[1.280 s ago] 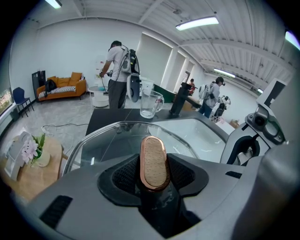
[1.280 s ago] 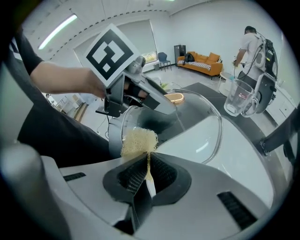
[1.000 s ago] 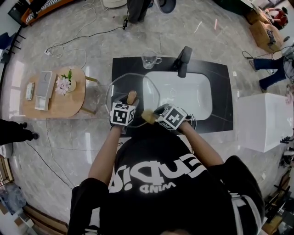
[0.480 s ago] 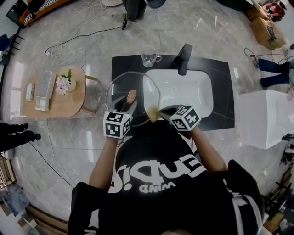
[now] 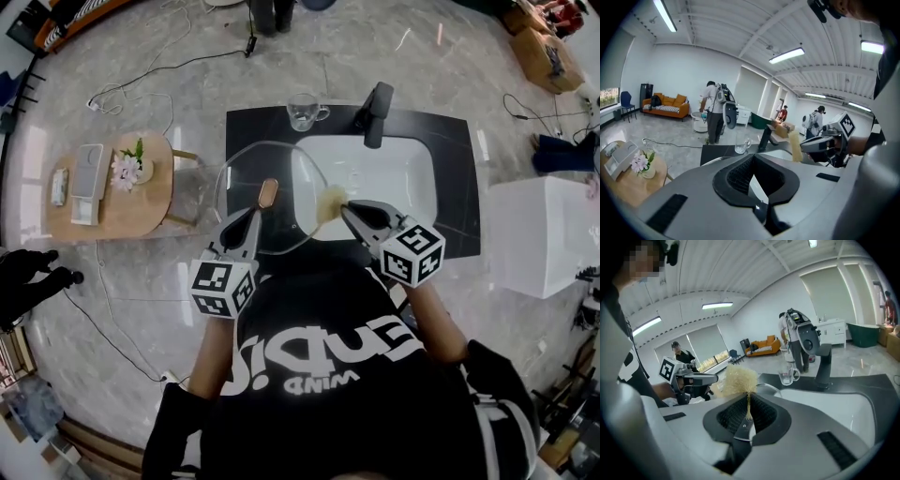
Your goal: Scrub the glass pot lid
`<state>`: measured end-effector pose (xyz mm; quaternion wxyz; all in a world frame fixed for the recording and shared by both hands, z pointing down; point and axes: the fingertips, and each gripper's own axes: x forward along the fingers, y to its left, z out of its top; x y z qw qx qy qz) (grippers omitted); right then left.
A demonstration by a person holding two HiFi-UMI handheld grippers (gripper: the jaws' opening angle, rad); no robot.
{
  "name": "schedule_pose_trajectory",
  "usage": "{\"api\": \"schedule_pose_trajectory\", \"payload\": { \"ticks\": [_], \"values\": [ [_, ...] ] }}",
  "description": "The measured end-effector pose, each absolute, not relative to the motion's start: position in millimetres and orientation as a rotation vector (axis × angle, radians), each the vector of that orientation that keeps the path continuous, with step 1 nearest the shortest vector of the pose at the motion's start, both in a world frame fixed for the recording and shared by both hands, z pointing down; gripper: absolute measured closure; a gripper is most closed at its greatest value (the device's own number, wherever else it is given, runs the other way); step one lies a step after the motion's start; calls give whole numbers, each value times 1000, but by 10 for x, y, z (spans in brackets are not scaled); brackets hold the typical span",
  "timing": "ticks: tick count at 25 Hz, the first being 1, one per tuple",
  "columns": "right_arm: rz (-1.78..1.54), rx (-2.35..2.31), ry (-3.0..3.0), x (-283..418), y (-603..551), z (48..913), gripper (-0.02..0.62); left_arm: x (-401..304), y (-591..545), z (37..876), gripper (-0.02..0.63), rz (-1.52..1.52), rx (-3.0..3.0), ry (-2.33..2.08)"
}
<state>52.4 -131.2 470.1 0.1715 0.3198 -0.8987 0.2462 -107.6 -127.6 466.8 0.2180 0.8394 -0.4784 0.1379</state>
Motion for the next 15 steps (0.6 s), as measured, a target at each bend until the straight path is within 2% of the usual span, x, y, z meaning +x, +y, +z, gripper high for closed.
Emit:
{"api": "schedule_pose_trajectory", "payload": {
  "ticks": [15],
  "values": [
    [271, 1264, -2645, 597, -1562, 4342, 571, -1147, -1471, 4245, 592, 188, 2515, -1586]
  ]
}}
